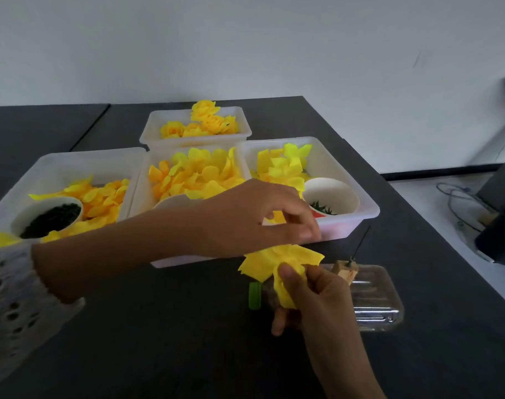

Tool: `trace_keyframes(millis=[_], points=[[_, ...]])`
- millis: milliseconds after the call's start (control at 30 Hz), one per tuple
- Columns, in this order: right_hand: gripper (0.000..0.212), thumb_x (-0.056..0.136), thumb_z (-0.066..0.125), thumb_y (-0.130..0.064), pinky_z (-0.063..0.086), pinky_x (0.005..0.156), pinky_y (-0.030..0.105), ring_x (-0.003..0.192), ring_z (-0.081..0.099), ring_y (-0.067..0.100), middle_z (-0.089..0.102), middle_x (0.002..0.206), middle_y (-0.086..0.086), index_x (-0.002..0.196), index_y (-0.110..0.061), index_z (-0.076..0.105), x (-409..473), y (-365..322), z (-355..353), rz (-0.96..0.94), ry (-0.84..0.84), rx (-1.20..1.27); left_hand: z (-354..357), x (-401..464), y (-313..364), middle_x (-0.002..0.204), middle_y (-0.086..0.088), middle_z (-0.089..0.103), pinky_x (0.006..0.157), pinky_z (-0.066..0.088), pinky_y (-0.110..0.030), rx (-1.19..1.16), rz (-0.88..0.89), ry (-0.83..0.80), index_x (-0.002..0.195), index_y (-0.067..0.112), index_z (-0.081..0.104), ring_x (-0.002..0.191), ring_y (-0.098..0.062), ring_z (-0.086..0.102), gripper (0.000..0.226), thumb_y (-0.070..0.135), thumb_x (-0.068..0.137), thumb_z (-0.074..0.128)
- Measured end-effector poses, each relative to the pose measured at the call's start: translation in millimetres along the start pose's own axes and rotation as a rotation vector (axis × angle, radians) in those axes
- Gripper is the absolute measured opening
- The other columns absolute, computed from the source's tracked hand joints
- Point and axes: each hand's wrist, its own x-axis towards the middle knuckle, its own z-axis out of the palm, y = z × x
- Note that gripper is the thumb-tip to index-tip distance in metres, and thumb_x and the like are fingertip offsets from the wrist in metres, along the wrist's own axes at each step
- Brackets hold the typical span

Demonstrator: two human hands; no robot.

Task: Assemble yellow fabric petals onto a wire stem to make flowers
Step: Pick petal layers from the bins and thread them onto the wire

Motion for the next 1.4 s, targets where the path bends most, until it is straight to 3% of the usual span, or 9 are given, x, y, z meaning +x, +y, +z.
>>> trace_keyframes(millis=[200,333,433,567,767,933,1067,1167,1400], points=[[0.042,0.077,0.05,-0.054,0.041,0.042,0.014,0.043,0.048,0.006,0.055,0.052,0.003,0.073,-0.016,0.066,8,2,3,-0.198,0.142,-0.133,1,-5,-2,0.089,0.012,0.067,0.076,0.049,-0.02,0.045,-0.145,-0.158,0.101,0.029,0.071,0.087,-0.004,0.062,0.02,0.04,0.085,0.071],[0.049,0.079,0.047,-0.056,0.049,0.051,0.019,0.052,0.057,0.013,0.064,0.058,0.008,0.069,-0.012,0.066,13,1,2,-0.246,0.148,-0.135,3,2,-8,0.084,0.015,0.068,0.073,0.05,-0.013,0.02,-0.232,-0.249,0.099,0.024,0.069,0.082,0.005,0.064,0.014,0.026,0.086,0.072],[0.056,0.08,0.049,-0.054,0.047,0.05,0.023,0.05,0.053,0.023,0.059,0.056,0.015,0.064,-0.002,0.062,15,-2,0,-0.282,0.168,-0.148,7,5,-11,0.084,0.011,0.069,0.073,0.051,-0.017,-0.019,-0.247,-0.241,0.095,0.022,0.069,0.08,0.001,0.065,0.008,0.024,0.087,0.07],[0.056,0.081,0.049,-0.052,0.038,0.044,0.015,0.043,0.042,0.009,0.046,0.046,0.01,0.053,-0.003,0.053,15,-5,-1,-0.335,0.161,-0.178,4,12,-15,0.088,0.001,0.072,0.08,0.055,-0.031,-0.063,-0.259,-0.233,0.097,0.013,0.072,0.083,-0.01,0.067,0.013,0.02,0.087,0.072],[0.046,0.072,0.057,-0.054,0.034,0.041,0.011,0.04,0.038,0.002,0.041,0.043,-0.004,0.046,-0.017,0.049,10,-2,-4,-0.296,0.166,-0.181,-5,36,-39,0.057,0.017,0.055,0.056,0.04,-0.02,-0.224,-0.45,-0.065,0.071,0.024,0.06,0.061,-0.007,0.048,0.02,0.02,0.086,0.072],[0.049,0.068,0.049,-0.063,0.041,0.048,0.015,0.051,0.051,0.002,0.052,0.051,-0.01,0.065,-0.014,0.052,6,6,-5,-0.15,0.164,-0.218,-19,69,-74,0.075,0.006,0.059,0.056,0.04,-0.022,-0.067,-0.534,0.226,0.087,0.015,0.066,0.07,-0.01,0.054,0.01,0.023,0.086,0.072],[0.023,0.092,0.048,-0.038,0.042,0.04,0.013,0.041,0.054,0.001,0.057,0.048,-0.014,0.088,-0.016,0.053,3,5,-6,0.039,0.051,-0.054,-24,93,-100,0.09,-0.009,0.069,0.078,0.052,-0.038,0.231,-0.468,0.475,0.087,0.008,0.064,0.088,-0.024,0.063,0.011,0.019,0.088,0.068],[0.012,0.094,0.052,-0.024,0.046,0.053,0.026,0.046,0.053,0.009,0.058,0.053,-0.005,0.094,-0.012,0.053,3,3,-9,0.132,-0.088,0.017,-17,108,-111,0.094,-0.01,0.068,0.078,0.052,-0.042,0.308,-0.412,0.539,0.092,0.012,0.062,0.09,-0.027,0.062,0.009,0.02,0.092,0.065],[0.049,0.064,0.067,-0.015,0.056,0.063,0.026,0.079,0.073,0.014,0.076,0.087,-0.006,0.112,-0.012,0.058,3,0,-15,0.264,-0.187,0.263,0,128,-126,0.088,-0.011,0.058,0.066,0.032,-0.03,0.539,-0.336,0.512,0.094,0.003,0.064,0.089,-0.028,0.059,0.024,0.026,0.098,0.056]])
